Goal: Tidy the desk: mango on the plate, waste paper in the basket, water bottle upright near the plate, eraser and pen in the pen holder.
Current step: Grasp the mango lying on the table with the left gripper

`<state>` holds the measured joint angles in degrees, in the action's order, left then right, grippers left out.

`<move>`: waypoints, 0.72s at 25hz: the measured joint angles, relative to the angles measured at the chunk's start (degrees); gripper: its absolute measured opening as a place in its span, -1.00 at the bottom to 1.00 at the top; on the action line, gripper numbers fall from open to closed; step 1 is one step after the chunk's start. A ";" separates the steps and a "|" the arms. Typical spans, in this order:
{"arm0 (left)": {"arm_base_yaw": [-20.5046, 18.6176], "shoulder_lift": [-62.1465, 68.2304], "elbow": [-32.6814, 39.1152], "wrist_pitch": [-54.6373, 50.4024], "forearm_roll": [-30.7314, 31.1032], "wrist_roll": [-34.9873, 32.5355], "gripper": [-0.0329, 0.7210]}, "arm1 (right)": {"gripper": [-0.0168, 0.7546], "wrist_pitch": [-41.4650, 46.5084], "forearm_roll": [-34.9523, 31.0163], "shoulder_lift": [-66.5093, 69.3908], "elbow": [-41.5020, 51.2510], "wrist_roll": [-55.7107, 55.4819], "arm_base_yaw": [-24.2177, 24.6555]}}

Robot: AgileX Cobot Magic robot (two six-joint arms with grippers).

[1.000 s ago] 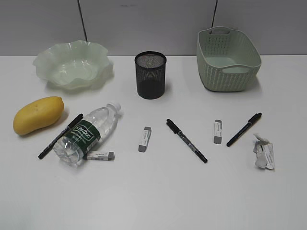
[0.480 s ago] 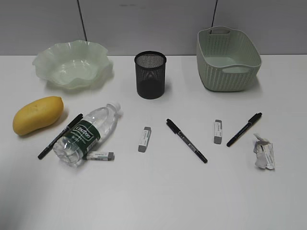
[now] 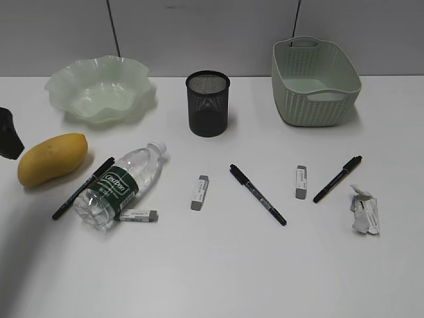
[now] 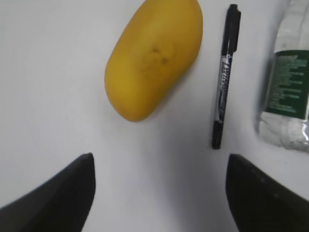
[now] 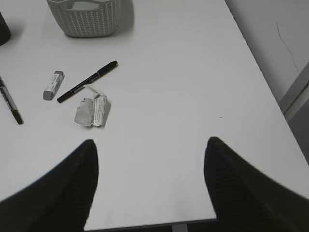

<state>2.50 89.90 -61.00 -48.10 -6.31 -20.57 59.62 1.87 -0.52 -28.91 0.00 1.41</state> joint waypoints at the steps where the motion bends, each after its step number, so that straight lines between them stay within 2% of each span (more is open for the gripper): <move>1: 0.00 2.51 -1.71 -0.54 0.24 -1.13 0.82 | 0.45 0.00 0.00 0.00 0.00 0.00 0.00; 9: 0.00 17.58 -13.59 -4.41 2.77 -8.36 0.89 | 0.45 0.00 0.00 0.00 0.00 0.00 0.00; 18: 0.00 23.29 -16.39 -3.04 2.81 -18.20 0.89 | 0.45 -0.01 0.00 0.00 0.00 0.00 0.00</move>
<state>2.50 113.19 -77.39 -51.14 -3.50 -38.76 59.61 1.87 -0.52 -28.91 0.00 1.41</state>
